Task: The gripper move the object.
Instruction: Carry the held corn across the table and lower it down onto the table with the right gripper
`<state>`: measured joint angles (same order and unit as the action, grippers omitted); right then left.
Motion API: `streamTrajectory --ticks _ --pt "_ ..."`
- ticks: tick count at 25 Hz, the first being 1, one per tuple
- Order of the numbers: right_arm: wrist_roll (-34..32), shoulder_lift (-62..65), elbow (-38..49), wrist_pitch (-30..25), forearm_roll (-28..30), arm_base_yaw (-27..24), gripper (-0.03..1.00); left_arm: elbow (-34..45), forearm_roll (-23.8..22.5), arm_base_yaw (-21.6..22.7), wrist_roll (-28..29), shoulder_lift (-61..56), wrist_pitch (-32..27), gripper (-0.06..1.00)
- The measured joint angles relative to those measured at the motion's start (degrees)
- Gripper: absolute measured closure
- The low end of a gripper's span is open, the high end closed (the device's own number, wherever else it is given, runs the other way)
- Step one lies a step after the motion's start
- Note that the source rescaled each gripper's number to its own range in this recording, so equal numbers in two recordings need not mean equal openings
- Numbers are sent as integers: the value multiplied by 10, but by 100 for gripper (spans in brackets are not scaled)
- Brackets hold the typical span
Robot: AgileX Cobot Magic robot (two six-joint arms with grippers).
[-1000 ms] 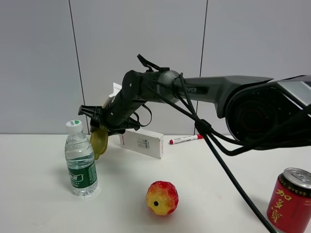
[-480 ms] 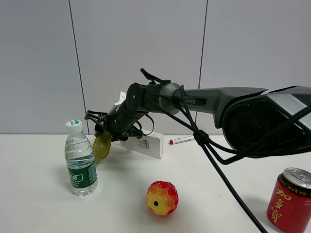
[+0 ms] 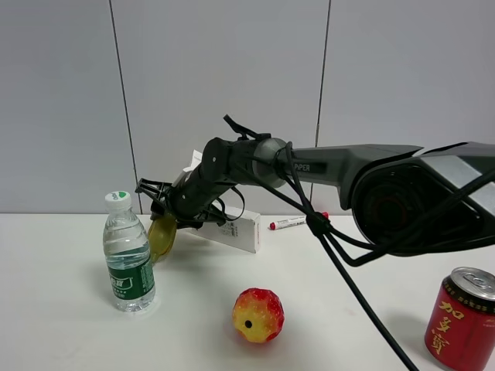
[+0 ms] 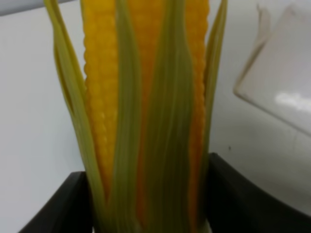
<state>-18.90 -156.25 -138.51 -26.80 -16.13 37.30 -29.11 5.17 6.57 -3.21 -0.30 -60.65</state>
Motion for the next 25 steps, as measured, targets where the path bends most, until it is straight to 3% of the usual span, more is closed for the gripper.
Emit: streamTrajectory --ticks 19,25 --pt "-58 -15 -1 1 4 -1 97 0 0 0 0 0 0 -6" --pt "-58 -21 -1 -18 15 -1 92 0 0 0 0 0 0 -6"
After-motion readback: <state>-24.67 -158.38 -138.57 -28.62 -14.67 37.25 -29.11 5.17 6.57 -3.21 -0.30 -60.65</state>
